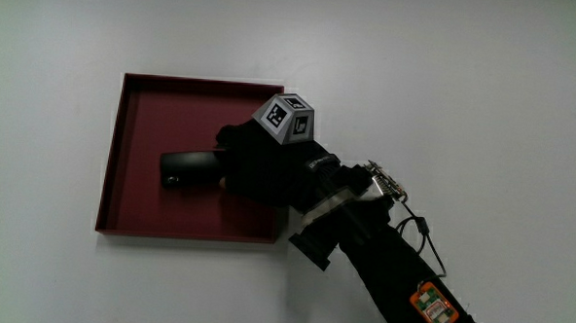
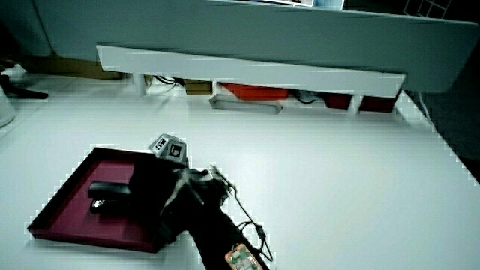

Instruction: Place stapper into plate

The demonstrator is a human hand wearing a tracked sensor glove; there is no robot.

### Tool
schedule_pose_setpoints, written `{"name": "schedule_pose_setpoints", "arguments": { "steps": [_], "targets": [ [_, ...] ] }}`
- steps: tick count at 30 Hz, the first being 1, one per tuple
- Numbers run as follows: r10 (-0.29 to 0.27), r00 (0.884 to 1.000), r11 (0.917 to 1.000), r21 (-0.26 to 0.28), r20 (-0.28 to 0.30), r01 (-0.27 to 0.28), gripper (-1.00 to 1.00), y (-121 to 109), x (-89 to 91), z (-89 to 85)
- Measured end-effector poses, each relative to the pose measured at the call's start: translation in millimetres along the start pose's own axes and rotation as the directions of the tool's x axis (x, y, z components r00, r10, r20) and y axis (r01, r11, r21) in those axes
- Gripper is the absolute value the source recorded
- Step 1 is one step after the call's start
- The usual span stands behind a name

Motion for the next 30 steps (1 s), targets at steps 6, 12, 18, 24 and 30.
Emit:
{"name": "schedule_pose_setpoints", "arguments": {
  "steps": [6, 12, 18, 24, 30],
  "targets": [
    [-0.004, 1.0, 0.9996, -0.029, -0.015, 0.004, 0.0, 12.2, 7.0, -26.7],
    [-0.02, 0.999, 0.997, -0.076, -0.045, 0.016, 0.0, 18.5, 14.0, -47.9],
    [-0.052, 0.998, 0.9931, -0.107, -0.042, 0.047, 0.0, 22.9, 26.7, -59.8],
    [-0.076, 0.996, 0.9908, -0.116, -0.05, 0.07, 0.0, 22.8, 32.4, -62.5],
    [-0.08, 0.996, 0.9905, -0.115, -0.046, 0.075, 0.0, 22.1, 33.2, -63.4]
  ]
}}
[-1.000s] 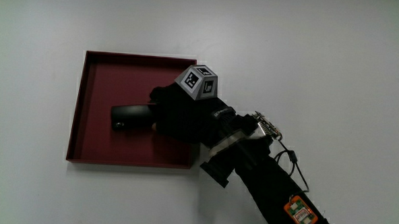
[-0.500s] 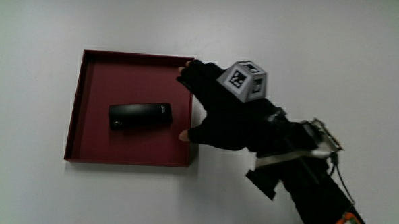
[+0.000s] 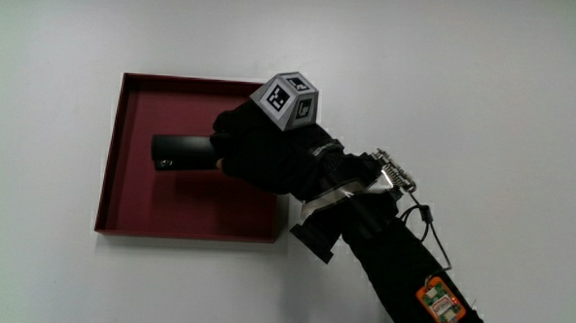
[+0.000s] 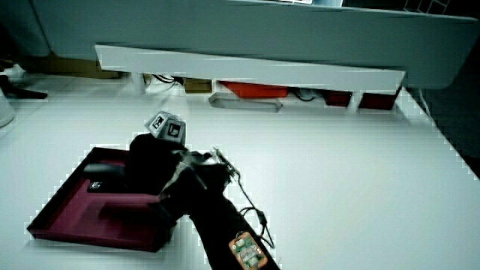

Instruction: Place stapper into plate

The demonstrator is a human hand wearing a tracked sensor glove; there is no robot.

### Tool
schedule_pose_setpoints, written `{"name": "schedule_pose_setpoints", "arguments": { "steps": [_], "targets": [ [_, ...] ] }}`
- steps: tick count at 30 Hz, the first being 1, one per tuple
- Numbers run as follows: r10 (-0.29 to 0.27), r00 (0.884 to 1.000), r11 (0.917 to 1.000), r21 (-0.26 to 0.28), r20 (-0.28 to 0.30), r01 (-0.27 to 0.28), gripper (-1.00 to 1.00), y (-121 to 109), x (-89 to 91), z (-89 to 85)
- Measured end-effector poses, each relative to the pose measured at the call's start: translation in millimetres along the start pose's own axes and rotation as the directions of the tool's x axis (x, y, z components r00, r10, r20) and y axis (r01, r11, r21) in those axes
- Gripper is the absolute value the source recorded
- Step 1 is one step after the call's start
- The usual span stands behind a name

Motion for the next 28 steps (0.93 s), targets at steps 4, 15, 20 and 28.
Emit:
{"name": "schedule_pose_setpoints", "arguments": {
  "steps": [4, 15, 20, 28],
  "targets": [
    [-0.007, 1.0, 0.9999, -0.009, -0.004, 0.007, -0.27, -1.4, -0.9, -0.6],
    [0.029, 0.995, 0.9915, -0.124, -0.091, -0.04, -1.0, -26.8, 8.0, 18.5],
    [0.03, 0.993, 0.9901, -0.133, -0.11, -0.045, -1.0, -60.6, 10.1, 41.5],
    [-0.111, 0.992, 0.9882, -0.113, -0.061, 0.103, -1.0, -132.1, -0.9, 81.7]
  ]
}}
